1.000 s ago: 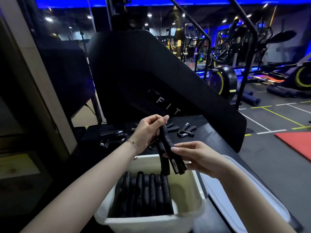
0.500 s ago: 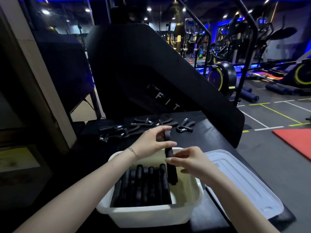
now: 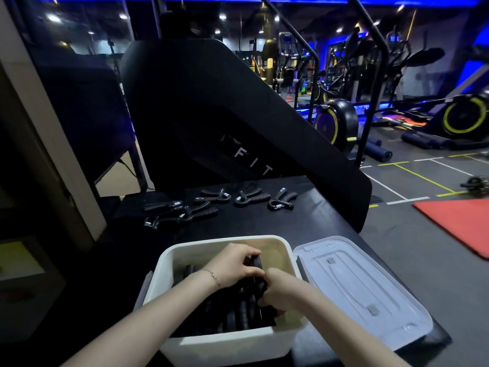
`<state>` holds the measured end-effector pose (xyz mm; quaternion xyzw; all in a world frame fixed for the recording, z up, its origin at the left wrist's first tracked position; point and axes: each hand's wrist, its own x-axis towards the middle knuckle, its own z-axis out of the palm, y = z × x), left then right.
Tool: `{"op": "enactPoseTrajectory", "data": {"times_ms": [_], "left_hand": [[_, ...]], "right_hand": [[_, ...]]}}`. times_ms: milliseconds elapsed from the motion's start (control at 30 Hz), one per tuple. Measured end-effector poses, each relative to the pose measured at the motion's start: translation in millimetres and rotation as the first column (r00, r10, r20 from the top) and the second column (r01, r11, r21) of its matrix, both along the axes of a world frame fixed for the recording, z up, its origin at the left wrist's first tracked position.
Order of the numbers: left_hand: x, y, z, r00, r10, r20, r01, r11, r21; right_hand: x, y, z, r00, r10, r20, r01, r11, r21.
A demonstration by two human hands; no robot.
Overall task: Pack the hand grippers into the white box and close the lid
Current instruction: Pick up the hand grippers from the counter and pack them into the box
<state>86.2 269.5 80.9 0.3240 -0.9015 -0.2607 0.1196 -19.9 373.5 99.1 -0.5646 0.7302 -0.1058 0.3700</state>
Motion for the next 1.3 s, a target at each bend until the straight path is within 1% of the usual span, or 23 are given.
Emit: {"op": "enactPoseTrajectory", "data": {"times_ms": [100,167,233,333,400,500,600,667,700,733,800,833,900,1000,1100,1133,1200,1233,1300], "left_hand": [[0.7,2.4,-3.8,0.997,-0.051,0.063,0.055,0.996,-0.072],[-0.6,2.9,-4.6,0.989,-0.093,0.118,0.107,0.988,-0.113],[-2.7,2.5,-8.1,0.979,-0.112,0.172,0.134,0.983,-0.126],[-4.4,1.4,-19.4,0.959,-0.116,0.260,0.161,0.974,-0.162],[-4.7,1.2,-24.0,0.952,-0.110,0.287,0.172,0.965,-0.199],[-6.1,0.1,-23.4,0.952,-0.114,0.284,0.176,0.962,-0.206],[-7.7,-1.0,-21.0,0.949,-0.125,0.290,0.197,0.952,-0.234],[-7.2,-0.4,-19.4,0.946,-0.157,0.285,0.234,0.937,-0.260],[-6.8,-0.1,-19.2,0.942,-0.177,0.285,0.257,0.927,-0.274],[-5.9,0.2,-19.1,0.937,-0.197,0.287,0.280,0.917,-0.285],[-3.3,-0.2,-18.9,0.927,-0.222,0.303,0.315,0.898,-0.308],[-1.8,-1.3,-18.2,0.926,-0.229,0.301,0.326,0.885,-0.332],[0.1,-3.8,-14.2,0.936,-0.245,0.254,0.329,0.865,-0.379],[-1.3,-12.4,-5.3,0.941,-0.303,0.152,0.338,0.804,-0.489],[-6.6,-26.2,4.7,0.950,-0.305,0.065,0.283,0.754,-0.592],[-8.9,-31.1,10.1,0.954,-0.298,0.041,0.263,0.758,-0.597],[-13.0,-42.7,21.8,0.964,-0.265,-0.002,0.221,0.806,-0.549],[-15.1,-49.0,25.5,0.970,-0.244,-0.002,0.209,0.833,-0.513],[-22.4,-64.1,28.2,0.977,-0.209,0.045,0.206,0.865,-0.457]], "right_hand": [[1.2,-2.4,4.9,0.999,0.039,-0.017,-0.038,0.997,0.070],[1.0,-4.7,7.1,0.999,0.034,-0.039,-0.029,0.994,0.109],[0.9,-6.7,5.9,0.999,0.031,-0.044,-0.024,0.989,0.149],[3.5,-7.1,5.7,0.992,0.095,-0.077,-0.076,0.973,0.217],[5.4,-6.0,9.9,0.984,0.140,-0.113,-0.113,0.970,0.215],[7.0,-2.5,15.2,0.974,0.195,-0.118,-0.169,0.966,0.196],[5.2,-0.4,18.0,0.949,0.252,-0.188,-0.218,0.959,0.183],[-3.7,0.3,29.9,0.963,0.204,-0.178,-0.184,0.975,0.123],[-11.9,-0.3,36.7,0.978,0.153,-0.142,-0.147,0.988,0.049],[-21.9,-1.9,43.1,0.994,0.075,-0.073,-0.079,0.996,-0.048],[-42.7,-6.5,53.2,0.996,-0.056,0.065,0.070,0.968,-0.241],[-52.4,-8.8,56.7,0.994,-0.075,0.075,0.095,0.941,-0.326],[-66.8,-14.3,58.3,0.997,-0.064,0.032,0.072,0.896,-0.437],[-80.3,-22.3,46.2,0.999,-0.030,0.045,0.048,0.870,-0.491],[-89.3,-33.0,26.6,1.000,-0.001,0.025,0.015,0.830,-0.557],[-92.2,-37.1,20.2,1.000,-0.002,0.013,0.009,0.812,-0.583],[-98.5,-47.8,8.0,1.000,-0.016,-0.020,0.000,0.781,-0.625],[-102.3,-53.7,1.9,0.999,-0.022,-0.034,-0.005,0.772,-0.636],[-110.3,-67.3,-10.0,0.998,-0.033,-0.053,-0.009,0.763,-0.646]]}}
